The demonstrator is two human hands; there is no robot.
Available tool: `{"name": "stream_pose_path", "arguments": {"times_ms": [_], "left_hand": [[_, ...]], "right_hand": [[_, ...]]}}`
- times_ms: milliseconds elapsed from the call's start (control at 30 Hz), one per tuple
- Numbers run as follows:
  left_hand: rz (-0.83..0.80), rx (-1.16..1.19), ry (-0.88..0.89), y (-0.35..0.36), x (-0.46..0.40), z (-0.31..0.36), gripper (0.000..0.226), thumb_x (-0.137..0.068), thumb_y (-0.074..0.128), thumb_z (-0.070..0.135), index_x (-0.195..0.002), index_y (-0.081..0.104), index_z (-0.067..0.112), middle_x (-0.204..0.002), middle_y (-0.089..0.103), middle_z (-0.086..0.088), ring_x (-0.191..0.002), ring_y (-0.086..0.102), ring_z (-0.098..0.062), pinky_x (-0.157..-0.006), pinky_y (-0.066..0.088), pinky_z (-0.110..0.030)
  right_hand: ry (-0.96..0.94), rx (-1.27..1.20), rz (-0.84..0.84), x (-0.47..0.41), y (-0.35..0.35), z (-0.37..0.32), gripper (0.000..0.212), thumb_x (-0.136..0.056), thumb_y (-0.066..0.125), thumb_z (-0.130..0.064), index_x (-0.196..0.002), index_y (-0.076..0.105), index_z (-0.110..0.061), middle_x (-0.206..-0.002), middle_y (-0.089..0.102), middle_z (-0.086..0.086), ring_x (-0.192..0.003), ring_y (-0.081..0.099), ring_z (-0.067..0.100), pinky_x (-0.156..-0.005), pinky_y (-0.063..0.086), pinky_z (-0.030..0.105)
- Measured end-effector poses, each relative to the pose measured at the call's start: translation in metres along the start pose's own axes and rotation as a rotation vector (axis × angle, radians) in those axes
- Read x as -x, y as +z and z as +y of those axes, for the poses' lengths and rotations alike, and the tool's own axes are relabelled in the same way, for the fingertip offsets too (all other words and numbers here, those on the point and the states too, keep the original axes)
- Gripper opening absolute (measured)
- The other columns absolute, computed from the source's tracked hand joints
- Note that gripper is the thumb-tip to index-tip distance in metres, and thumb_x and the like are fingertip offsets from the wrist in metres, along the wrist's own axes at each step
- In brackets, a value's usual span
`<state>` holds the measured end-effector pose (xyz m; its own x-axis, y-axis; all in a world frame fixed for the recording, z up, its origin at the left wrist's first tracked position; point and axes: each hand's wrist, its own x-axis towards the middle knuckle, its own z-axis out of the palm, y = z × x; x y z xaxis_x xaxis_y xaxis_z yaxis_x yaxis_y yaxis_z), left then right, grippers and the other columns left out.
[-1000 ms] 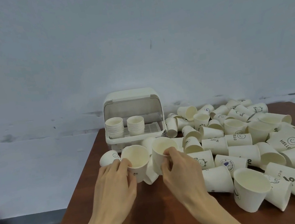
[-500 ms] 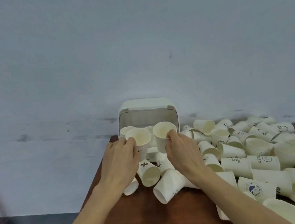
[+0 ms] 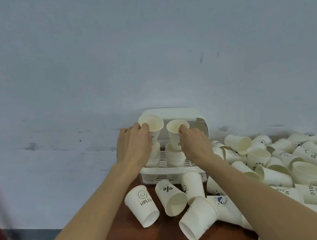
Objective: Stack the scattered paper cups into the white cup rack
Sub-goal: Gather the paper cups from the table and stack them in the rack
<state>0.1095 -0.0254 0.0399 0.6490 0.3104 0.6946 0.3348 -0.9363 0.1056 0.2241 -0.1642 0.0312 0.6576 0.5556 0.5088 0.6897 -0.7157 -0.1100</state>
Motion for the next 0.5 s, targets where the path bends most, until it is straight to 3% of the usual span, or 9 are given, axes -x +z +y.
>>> {"name": "stream_pose_path", "arguments": {"times_ms": [233,500], "left_hand": [[-0.003,0.025,-0.069,0.023,-0.010,0.001,0.019,-0.096,0.044,0.017,-0.099,0.061,0.008,-0.092,0.062,-0.011,-0.080,0.056,-0.032,-0.081,0.039,-0.039],[-0.078,-0.020,-0.089,0.030,-0.004,0.005,0.025,-0.097,0.041,0.011,-0.114,0.059,0.011,-0.104,0.061,-0.011,-0.087,0.052,-0.033,-0.075,0.030,-0.032]], "right_hand": [[-0.016,0.038,-0.095,-0.006,0.015,0.004,0.019,-0.089,0.043,-0.001,-0.105,0.052,-0.007,-0.091,0.060,0.014,-0.069,0.043,0.029,-0.059,0.035,0.035],[-0.009,0.008,-0.177,-0.007,0.025,0.006,0.031,-0.084,0.041,0.004,-0.108,0.058,-0.008,-0.100,0.062,0.016,-0.088,0.058,0.036,-0.061,0.035,0.034]]}}
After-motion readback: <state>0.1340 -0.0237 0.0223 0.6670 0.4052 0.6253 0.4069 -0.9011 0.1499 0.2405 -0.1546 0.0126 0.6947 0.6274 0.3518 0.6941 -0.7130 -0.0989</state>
